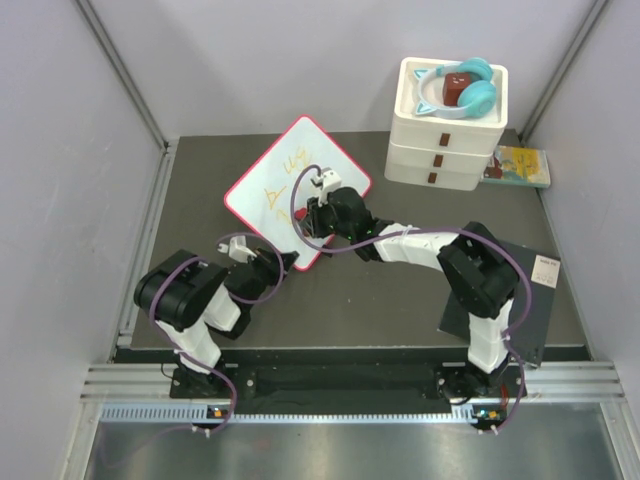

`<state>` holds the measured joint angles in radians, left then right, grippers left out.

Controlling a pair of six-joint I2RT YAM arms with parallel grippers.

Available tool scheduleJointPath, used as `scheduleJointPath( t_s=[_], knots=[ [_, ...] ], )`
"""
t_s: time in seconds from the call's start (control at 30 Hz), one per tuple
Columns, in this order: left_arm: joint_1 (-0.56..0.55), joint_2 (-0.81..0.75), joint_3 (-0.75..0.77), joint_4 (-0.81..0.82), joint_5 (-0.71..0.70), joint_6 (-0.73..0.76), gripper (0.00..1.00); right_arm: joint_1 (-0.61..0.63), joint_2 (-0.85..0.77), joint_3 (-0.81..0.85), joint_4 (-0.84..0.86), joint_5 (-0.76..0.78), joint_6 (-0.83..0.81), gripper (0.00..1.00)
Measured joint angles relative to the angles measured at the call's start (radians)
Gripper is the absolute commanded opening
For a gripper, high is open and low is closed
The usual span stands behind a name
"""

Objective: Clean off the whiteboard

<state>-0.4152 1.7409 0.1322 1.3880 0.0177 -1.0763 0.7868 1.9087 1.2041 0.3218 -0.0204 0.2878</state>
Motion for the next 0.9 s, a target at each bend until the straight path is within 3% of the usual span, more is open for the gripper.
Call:
scheduleJointPath(
  t_s=[0.37,0.63,0.9],
  knots=[
    [-0.006,-0.011,-0.002,-0.019,-0.026,-0.007,0.00,0.021,0.066,-0.007,0.120,0.007,-0.007,0.00],
    [-0.006,-0.010,-0.003,-0.019,-0.027,-0.010,0.00,0.127,0.087,0.014,0.158,0.077,-0.023,0.00],
    [-0.006,-0.008,-0.003,-0.020,-0.034,-0.014,0.00,0.116,0.100,0.027,0.157,0.116,0.045,0.00]
  ],
)
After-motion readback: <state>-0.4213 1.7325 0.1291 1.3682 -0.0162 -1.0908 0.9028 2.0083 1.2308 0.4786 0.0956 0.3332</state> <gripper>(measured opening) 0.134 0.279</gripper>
